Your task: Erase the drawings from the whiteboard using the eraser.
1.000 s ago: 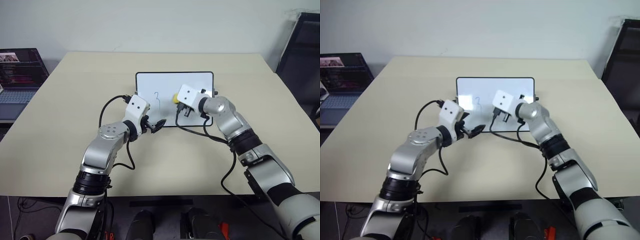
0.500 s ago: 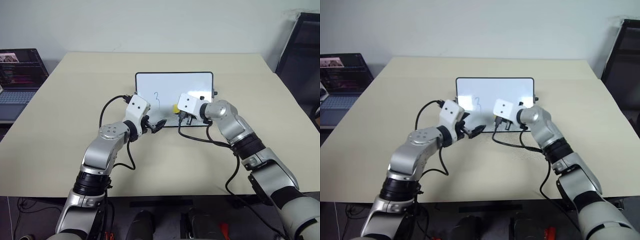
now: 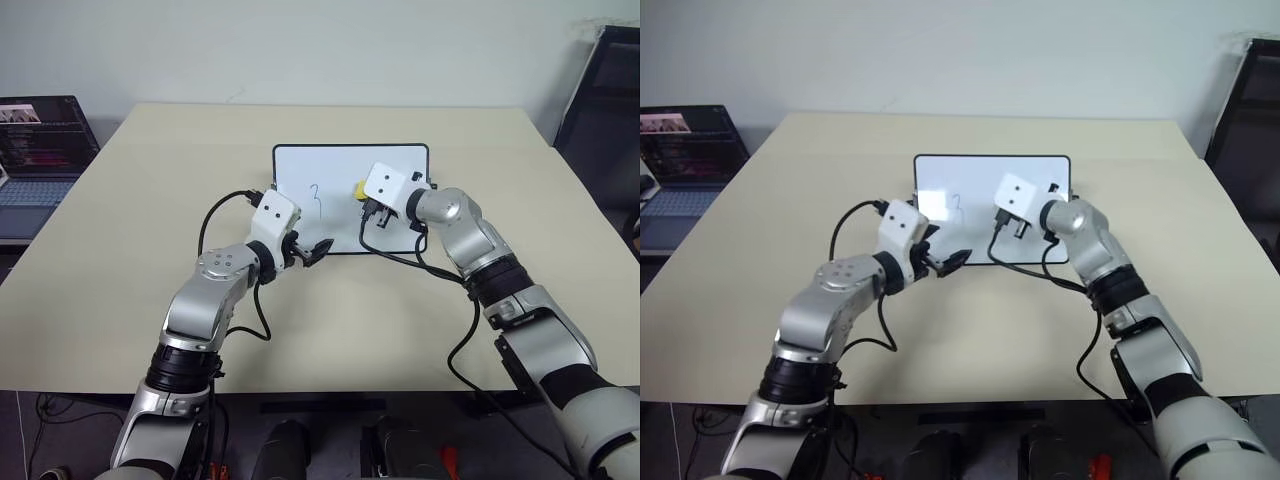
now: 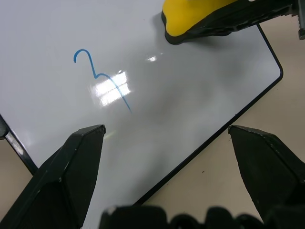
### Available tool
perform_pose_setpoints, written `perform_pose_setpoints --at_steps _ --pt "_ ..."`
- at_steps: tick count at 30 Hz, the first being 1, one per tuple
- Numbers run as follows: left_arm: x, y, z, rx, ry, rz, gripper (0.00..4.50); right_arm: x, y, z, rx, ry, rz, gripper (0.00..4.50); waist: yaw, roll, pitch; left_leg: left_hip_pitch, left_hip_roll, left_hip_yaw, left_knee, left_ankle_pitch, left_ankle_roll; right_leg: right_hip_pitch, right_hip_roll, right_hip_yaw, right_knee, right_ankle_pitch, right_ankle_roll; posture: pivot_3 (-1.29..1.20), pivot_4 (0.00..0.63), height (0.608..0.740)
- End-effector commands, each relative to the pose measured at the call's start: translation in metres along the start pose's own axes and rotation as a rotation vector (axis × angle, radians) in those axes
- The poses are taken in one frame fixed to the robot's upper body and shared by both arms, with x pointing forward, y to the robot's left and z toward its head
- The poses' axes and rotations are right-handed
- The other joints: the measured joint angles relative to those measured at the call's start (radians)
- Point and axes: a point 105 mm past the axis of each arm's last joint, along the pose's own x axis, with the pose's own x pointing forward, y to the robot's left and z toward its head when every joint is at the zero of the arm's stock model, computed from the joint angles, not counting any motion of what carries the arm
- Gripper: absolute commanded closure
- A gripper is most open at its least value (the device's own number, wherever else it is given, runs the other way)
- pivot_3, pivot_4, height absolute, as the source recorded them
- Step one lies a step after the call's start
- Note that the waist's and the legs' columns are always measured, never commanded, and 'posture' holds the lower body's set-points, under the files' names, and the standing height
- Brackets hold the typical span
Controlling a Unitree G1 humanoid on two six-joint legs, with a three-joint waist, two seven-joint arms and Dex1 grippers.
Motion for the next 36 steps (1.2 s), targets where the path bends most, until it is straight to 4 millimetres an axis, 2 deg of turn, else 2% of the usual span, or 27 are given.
perform_pose_setpoints --at_steps 1,4,6,10,15,22,27,33,36 --pt "-0.012 0.016 0.007 0.002 -0.048 0.091 0.00 -0.019 -0.019 0.032 0.160 -0.196 -0.102 3.63 0.000 0.000 0.000 -0.001 0.000 0.000 0.000 0.000 0.000 -0.001 0.000 0.000 0.000 0.000 0.000 0.00 0.150 0.740" --pt "-0.018 0.020 0.003 0.004 -0.067 0.134 0.00 -0.040 -0.017 0.043 0.282 -0.314 -0.105 3.63 0.001 0.000 0.000 -0.006 0.000 -0.001 -0.001 0.000 0.000 -0.005 0.000 0.000 0.000 0.000 0.000 0.00 0.150 0.740" --pt "-0.023 0.025 0.000 -0.010 -0.101 0.183 0.00 -0.056 -0.007 0.043 0.343 -0.373 -0.099 3.64 0.005 0.000 0.000 -0.007 0.000 -0.002 -0.001 0.000 0.000 -0.005 -0.001 0.000 -0.003 0.000 0.000 0.00 0.150 0.740" --pt "-0.031 0.030 -0.005 -0.054 -0.154 0.248 0.00 -0.082 0.019 0.033 0.498 -0.437 -0.093 3.64 0.017 0.000 0.000 -0.007 0.000 -0.004 -0.003 -0.001 0.000 -0.003 -0.002 0.000 -0.009 0.000 0.000 0.00 0.150 0.740" --pt "-0.037 0.039 -0.002 -0.087 -0.214 0.311 0.00 -0.099 0.043 0.016 0.577 -0.431 -0.106 3.64 0.024 0.000 0.000 -0.007 0.000 -0.004 -0.003 -0.001 0.000 -0.002 -0.002 0.000 -0.010 0.000 0.000 0.00 0.150 0.740" --pt "-0.037 0.041 0.001 -0.099 -0.241 0.354 0.00 -0.103 0.063 -0.005 0.710 -0.422 -0.138 3.64 0.023 0.000 0.000 -0.007 0.000 -0.003 -0.003 -0.001 0.000 -0.001 0.000 -0.001 -0.010 0.000 0.000 0.00 0.150 0.740" --pt "-0.034 0.038 0.004 -0.101 -0.237 0.333 0.00 -0.103 0.060 -0.003 0.712 -0.440 -0.137 3.64 0.023 0.000 0.000 -0.006 0.000 -0.003 -0.003 -0.001 0.000 -0.002 0.000 -0.002 -0.010 0.000 0.000 0.00 0.150 0.740" --pt "-0.034 0.038 0.002 -0.103 -0.236 0.332 0.00 -0.102 0.055 0.013 0.696 -0.496 -0.117 3.64 0.023 0.000 0.000 -0.006 0.000 -0.003 -0.003 -0.001 0.000 -0.002 0.000 -0.002 -0.010 0.000 0.000 0.00 0.150 0.740" --pt "-0.033 0.038 0.001 -0.100 -0.232 0.318 0.00 -0.095 0.048 0.022 0.630 -0.504 -0.113 3.64 0.022 0.000 0.000 -0.006 0.000 -0.002 -0.003 -0.001 0.000 -0.002 0.000 -0.002 -0.010 0.000 0.000 0.00 0.150 0.740"
